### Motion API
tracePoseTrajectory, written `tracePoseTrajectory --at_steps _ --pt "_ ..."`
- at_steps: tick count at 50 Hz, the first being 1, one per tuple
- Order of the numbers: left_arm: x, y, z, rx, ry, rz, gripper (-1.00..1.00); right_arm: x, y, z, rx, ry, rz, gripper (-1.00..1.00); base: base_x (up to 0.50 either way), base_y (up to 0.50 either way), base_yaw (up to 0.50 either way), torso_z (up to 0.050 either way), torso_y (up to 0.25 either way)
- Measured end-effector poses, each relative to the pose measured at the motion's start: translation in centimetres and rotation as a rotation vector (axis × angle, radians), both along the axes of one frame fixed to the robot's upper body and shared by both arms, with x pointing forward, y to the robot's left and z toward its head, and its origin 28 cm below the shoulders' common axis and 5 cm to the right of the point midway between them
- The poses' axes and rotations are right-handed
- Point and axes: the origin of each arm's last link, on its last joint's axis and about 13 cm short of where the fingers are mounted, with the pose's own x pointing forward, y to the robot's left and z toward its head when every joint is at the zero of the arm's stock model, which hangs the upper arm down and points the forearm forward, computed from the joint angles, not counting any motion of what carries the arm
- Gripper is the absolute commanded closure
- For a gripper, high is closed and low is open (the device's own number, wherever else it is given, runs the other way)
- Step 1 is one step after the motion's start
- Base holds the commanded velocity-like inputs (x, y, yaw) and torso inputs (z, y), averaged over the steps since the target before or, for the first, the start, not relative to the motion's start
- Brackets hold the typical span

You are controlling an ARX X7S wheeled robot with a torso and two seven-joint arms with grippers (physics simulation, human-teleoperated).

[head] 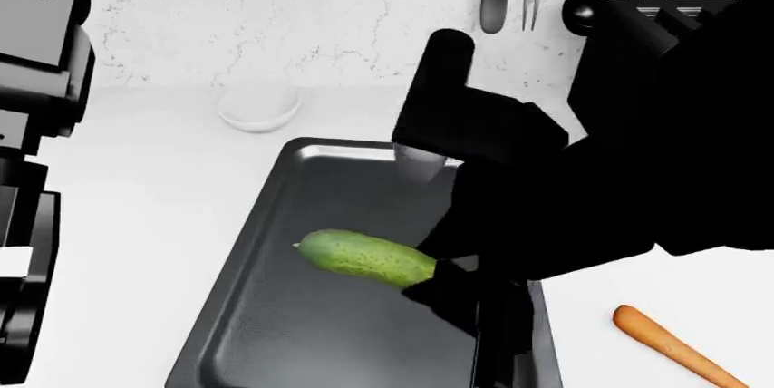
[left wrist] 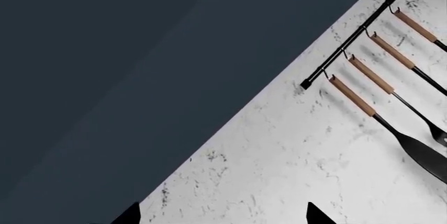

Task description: Place the two vegetables and bowl onto the tray for setting up a vegetable dip station.

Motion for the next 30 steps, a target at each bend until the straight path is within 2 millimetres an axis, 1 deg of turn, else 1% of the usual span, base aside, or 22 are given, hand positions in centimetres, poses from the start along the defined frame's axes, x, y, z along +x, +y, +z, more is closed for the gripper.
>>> tracePoseTrajectory --at_steps 7,14,23,30 --pt "0.0 0.1 -0.2 0.002 -0.001 -0.002 -1.0 0.0 1.5 1.3 -0.003 0.1 0.0 1.0 0.0 0.0 0.0 0.0 0.0" --pt "-0.1 0.2 -0.2 0.005 -0.001 0.0 -1.0 0.0 2.4 2.0 0.003 0.153 0.006 1.0 0.0 0.0 0.0 0.0 0.0" --pt "-0.2 0.2 -0.3 0.006 -0.005 0.002 -1.0 0.4 2.7 1.9 -0.019 0.172 0.014 1.0 0.0 0.0 0.0 0.0 0.0" --pt "-0.3 0.2 -0.3 0.005 -0.008 0.003 -1.0 0.8 3.1 1.3 -0.052 0.191 0.039 1.0 0.0 0.0 0.0 0.0 0.0"
